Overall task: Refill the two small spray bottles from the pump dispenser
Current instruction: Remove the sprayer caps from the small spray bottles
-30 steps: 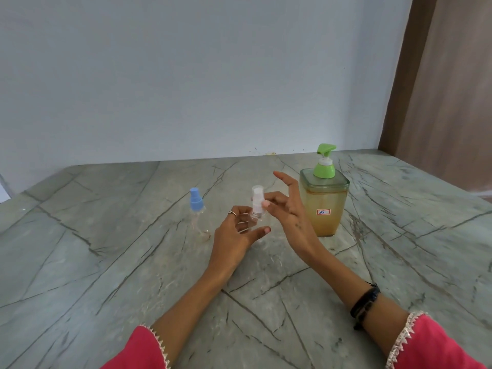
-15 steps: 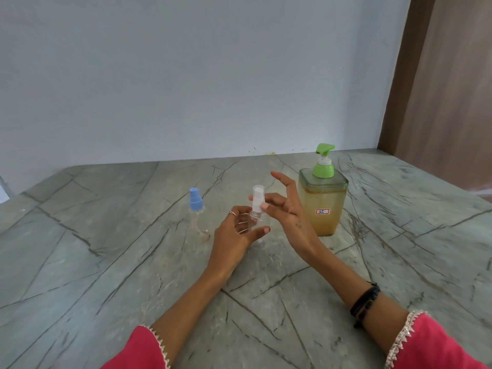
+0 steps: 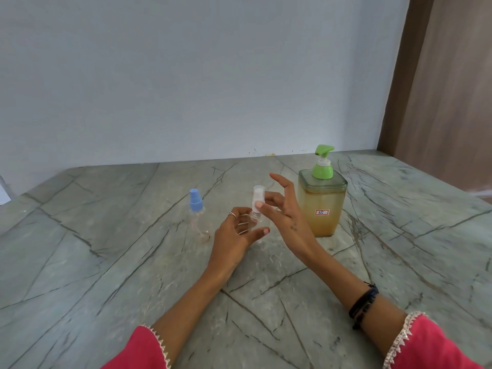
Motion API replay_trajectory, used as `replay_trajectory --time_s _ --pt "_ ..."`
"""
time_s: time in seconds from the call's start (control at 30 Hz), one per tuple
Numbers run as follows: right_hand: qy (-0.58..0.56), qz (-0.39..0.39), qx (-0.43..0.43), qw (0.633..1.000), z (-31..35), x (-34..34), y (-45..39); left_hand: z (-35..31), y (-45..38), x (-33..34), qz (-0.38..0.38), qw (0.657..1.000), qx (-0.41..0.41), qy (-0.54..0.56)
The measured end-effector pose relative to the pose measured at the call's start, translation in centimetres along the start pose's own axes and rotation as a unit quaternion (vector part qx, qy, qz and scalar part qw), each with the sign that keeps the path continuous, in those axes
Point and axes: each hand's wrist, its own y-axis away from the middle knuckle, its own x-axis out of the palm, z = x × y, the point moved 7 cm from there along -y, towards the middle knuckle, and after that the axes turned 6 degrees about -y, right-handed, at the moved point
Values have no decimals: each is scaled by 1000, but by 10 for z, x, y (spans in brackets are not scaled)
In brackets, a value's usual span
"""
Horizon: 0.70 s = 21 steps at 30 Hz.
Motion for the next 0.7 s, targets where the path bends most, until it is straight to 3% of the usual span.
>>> replay_trajectory --time_s 0.13,0.33,0.7 --pt "54 -32 -13 998 1 -6 -1 1 0 -1 -3 1000 1 -3" --pt "-5 4 -28 1000 3 -2 1 3 -1 0 -2 1000 -4 -1" --pt "53 -13 -37 998 3 -4 1 4 -1 1 4 1000 -1 8"
